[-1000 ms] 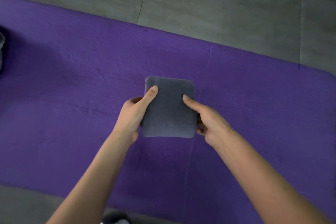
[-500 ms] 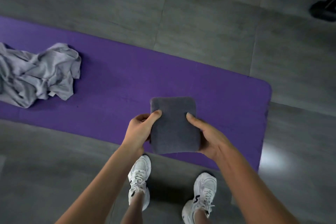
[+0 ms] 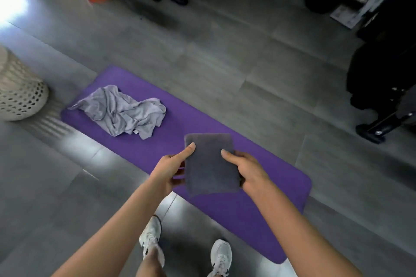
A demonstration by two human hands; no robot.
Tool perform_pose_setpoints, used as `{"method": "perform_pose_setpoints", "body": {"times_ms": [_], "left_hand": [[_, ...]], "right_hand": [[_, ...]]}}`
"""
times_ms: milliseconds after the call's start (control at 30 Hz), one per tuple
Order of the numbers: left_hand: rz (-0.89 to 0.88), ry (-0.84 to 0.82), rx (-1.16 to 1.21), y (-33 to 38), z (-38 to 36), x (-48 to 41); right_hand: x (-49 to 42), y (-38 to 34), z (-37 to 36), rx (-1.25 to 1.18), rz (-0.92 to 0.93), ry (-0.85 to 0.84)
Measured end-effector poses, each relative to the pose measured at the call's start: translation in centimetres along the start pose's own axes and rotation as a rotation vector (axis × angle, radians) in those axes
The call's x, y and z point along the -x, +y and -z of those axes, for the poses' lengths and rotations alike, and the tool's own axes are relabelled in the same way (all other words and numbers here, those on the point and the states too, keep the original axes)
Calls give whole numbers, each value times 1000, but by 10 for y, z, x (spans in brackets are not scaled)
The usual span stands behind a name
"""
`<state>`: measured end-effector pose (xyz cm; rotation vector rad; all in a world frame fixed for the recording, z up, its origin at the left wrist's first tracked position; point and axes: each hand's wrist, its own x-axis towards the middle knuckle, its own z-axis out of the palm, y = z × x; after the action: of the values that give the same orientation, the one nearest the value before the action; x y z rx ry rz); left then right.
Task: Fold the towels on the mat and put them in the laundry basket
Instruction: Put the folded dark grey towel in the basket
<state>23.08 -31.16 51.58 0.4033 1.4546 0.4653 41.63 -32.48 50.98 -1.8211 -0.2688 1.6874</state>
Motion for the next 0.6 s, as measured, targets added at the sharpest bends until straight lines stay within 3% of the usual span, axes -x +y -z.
{"method": "perform_pose_setpoints", "body": {"times_ms": [233, 600], "left_hand": [[-61, 75, 144, 44, 136, 62], [-147, 147, 115, 117, 459, 84]], "right_hand": [[56, -21, -150, 94, -7, -141], [90, 4, -477, 96, -67, -290]]}}
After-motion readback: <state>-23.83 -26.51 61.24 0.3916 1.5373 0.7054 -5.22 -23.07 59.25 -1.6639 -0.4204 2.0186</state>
